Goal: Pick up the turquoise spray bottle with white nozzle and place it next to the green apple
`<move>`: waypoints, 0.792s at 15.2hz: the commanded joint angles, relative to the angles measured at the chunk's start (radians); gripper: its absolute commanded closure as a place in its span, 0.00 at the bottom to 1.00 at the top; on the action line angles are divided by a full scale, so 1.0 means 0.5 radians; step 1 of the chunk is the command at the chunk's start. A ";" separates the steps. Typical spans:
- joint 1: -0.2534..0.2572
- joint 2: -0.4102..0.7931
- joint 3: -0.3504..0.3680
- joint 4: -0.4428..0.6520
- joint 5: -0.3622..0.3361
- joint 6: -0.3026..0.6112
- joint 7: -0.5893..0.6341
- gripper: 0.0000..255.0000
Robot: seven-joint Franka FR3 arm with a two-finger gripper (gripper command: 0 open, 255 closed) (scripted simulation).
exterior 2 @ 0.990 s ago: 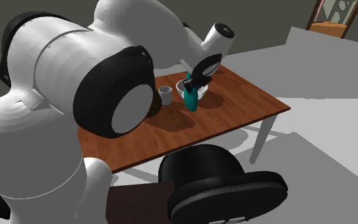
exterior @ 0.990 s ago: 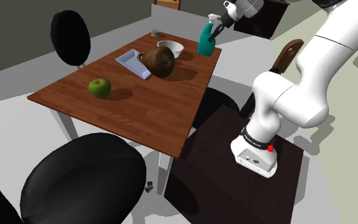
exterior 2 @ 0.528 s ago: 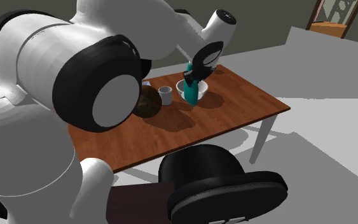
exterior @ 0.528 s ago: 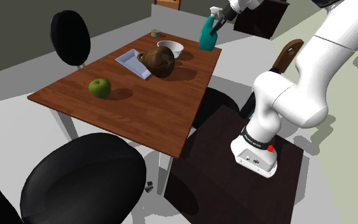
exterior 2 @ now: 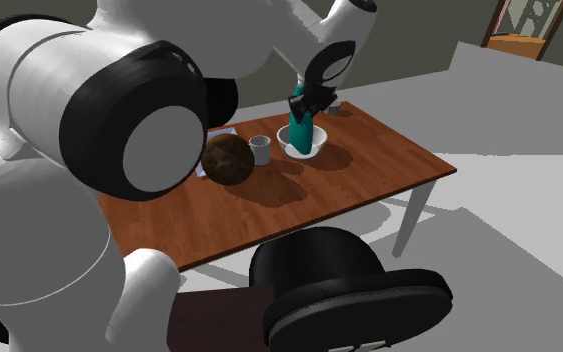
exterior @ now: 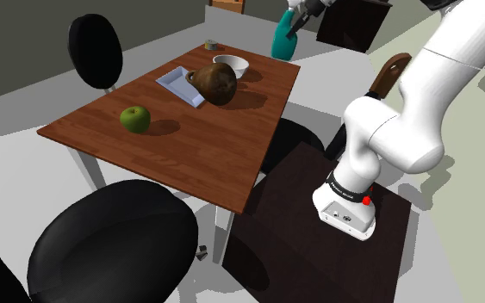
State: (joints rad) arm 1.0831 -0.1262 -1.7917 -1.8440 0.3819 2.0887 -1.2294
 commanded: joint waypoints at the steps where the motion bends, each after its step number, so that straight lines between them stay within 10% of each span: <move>1: -0.028 0.031 0.014 0.047 0.024 -0.062 0.002 1.00; 12: -0.020 0.031 0.011 0.333 -0.024 -0.324 0.123 1.00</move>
State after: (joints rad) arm 1.0646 -0.1042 -1.7842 -1.6919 0.3793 1.9355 -1.1798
